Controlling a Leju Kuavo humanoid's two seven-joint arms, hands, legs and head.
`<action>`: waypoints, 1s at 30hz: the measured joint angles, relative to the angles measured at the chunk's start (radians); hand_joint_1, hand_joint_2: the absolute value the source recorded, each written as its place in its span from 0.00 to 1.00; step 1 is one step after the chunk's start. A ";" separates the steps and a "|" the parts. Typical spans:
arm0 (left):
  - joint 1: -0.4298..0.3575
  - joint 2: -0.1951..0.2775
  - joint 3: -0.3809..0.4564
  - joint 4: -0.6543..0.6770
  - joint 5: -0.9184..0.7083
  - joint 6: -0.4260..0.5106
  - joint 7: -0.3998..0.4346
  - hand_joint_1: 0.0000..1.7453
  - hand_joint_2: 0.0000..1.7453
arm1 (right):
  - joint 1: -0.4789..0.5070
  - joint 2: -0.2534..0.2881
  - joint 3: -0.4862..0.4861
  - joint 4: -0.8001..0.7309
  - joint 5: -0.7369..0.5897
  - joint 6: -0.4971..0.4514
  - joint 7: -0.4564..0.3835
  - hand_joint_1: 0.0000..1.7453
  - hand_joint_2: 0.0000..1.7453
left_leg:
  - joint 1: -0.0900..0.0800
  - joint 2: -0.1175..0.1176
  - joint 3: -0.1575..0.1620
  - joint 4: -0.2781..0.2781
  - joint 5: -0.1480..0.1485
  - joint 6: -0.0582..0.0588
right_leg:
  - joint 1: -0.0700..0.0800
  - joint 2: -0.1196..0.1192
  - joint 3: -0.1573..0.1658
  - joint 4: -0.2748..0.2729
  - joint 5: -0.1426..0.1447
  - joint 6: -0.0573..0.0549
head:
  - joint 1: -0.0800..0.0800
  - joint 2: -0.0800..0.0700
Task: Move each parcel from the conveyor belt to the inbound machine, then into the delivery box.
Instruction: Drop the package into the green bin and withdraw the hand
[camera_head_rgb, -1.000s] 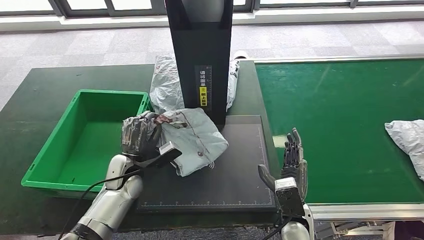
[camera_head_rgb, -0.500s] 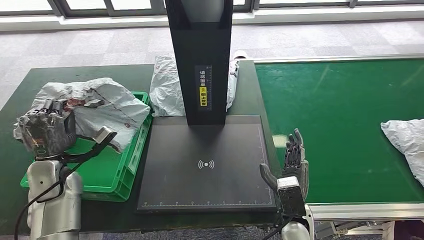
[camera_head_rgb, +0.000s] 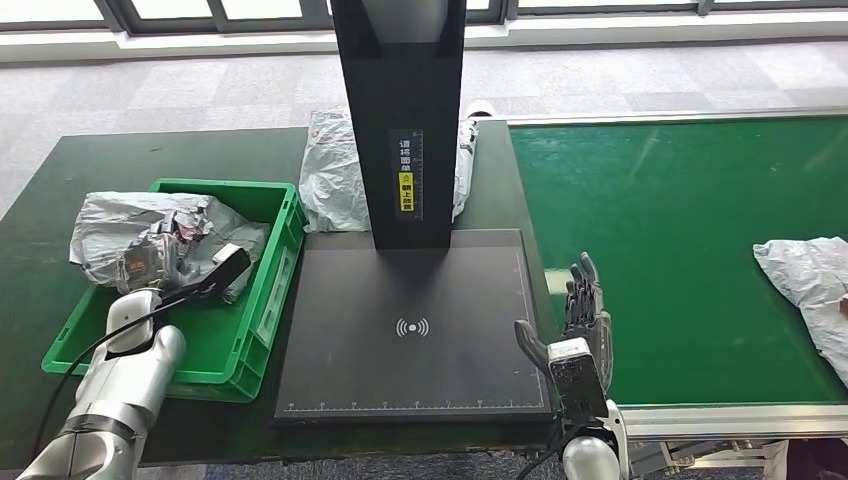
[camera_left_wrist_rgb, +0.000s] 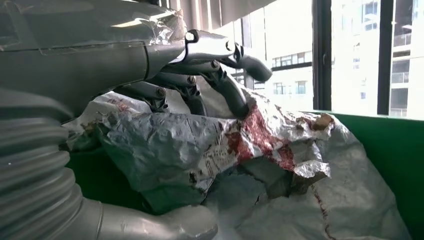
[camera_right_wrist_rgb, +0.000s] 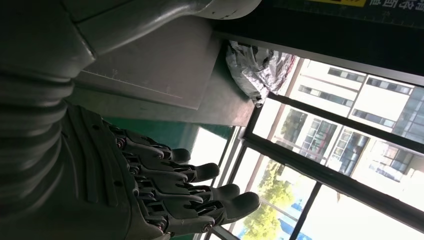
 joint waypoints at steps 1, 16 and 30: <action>-0.010 -0.001 -0.001 0.020 0.003 -0.002 -0.003 0.00 1.00 | 0.002 0.000 0.000 0.000 0.002 0.001 0.001 0.00 1.00 | 0.000 0.000 0.000 0.000 0.000 0.000 | 0.000 0.000 0.000 0.000 0.000 0.000 | 0.000 0.000; -0.025 -0.104 -0.002 -0.156 0.868 0.151 -0.477 0.00 1.00 | 0.071 0.004 -0.018 -0.072 0.058 -0.017 0.024 0.00 0.00 | 0.000 0.001 -0.002 0.000 -0.001 0.000 | 0.000 0.000 -0.002 0.000 0.000 0.000 | 0.000 0.000; 0.143 -0.175 -0.155 -0.464 1.155 0.023 -0.542 0.00 1.00 | 0.081 0.021 -0.018 -0.093 0.100 -0.014 0.036 0.00 0.75 | 0.000 0.000 -0.003 0.000 -0.001 0.000 | 0.000 0.000 -0.002 0.000 -0.001 0.000 | 0.000 0.000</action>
